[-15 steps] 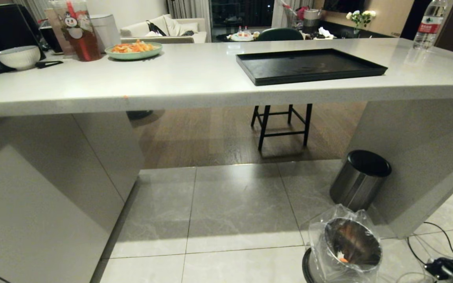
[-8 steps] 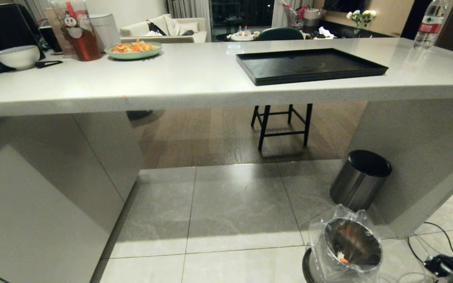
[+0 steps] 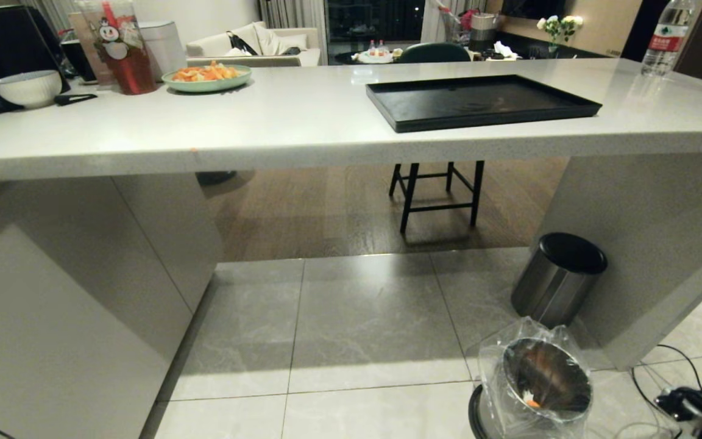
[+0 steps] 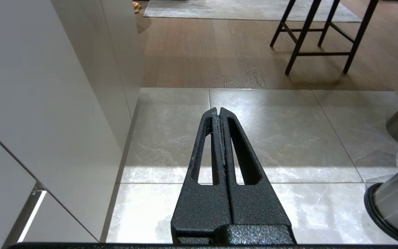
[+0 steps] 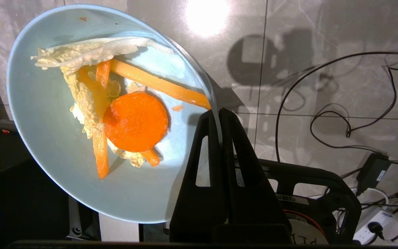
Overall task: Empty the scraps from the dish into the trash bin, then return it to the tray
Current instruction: Move the bowl over the trash can
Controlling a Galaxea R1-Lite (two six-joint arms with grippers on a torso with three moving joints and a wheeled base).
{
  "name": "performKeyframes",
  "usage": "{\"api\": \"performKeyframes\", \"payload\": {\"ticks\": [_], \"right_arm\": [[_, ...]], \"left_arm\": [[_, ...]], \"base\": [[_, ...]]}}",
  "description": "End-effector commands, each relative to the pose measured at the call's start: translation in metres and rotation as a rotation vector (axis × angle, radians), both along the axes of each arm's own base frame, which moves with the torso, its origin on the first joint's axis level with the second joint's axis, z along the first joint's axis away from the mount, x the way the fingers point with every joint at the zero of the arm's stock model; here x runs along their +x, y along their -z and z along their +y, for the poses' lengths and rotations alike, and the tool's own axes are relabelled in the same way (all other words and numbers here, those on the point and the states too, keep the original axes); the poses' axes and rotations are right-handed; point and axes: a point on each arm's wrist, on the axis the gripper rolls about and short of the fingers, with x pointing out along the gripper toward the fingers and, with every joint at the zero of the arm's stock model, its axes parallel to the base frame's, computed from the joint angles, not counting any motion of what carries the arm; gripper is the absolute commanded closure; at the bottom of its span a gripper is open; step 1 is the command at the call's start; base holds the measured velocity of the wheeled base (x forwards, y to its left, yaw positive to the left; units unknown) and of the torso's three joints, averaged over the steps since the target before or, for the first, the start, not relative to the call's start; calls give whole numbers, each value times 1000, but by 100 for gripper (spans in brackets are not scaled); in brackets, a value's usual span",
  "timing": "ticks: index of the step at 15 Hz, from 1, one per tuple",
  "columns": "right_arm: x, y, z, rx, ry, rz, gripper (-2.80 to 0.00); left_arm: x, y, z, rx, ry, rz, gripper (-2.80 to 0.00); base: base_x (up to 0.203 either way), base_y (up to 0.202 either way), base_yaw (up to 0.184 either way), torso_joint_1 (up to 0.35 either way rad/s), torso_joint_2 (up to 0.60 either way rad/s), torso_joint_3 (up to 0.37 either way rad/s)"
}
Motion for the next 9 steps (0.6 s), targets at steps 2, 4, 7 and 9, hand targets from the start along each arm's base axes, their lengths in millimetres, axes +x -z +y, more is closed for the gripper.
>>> {"api": "performKeyframes", "payload": {"ticks": [2, 4, 7, 9], "right_arm": [[0, -1, 0, 4, 2, -1, 0], [-1, 1, 0, 2, 3, 6, 0], [-2, 2, -1, 1, 4, 9, 0], [-2, 1, -1, 2, 4, 8, 0]], "left_arm": [[0, 0, 0, -1, -1, 1, 0], [0, 0, 0, -1, -1, 1, 0], [0, 0, 0, -1, -1, 1, 0], [0, 0, 0, -1, -1, 1, 0]], "base": [[0, 0, 0, 0, 0, 0], [0, 0, 0, 0, 0, 0], [0, 0, 0, 0, 0, 0], [0, 0, 0, 0, 0, 0]]}}
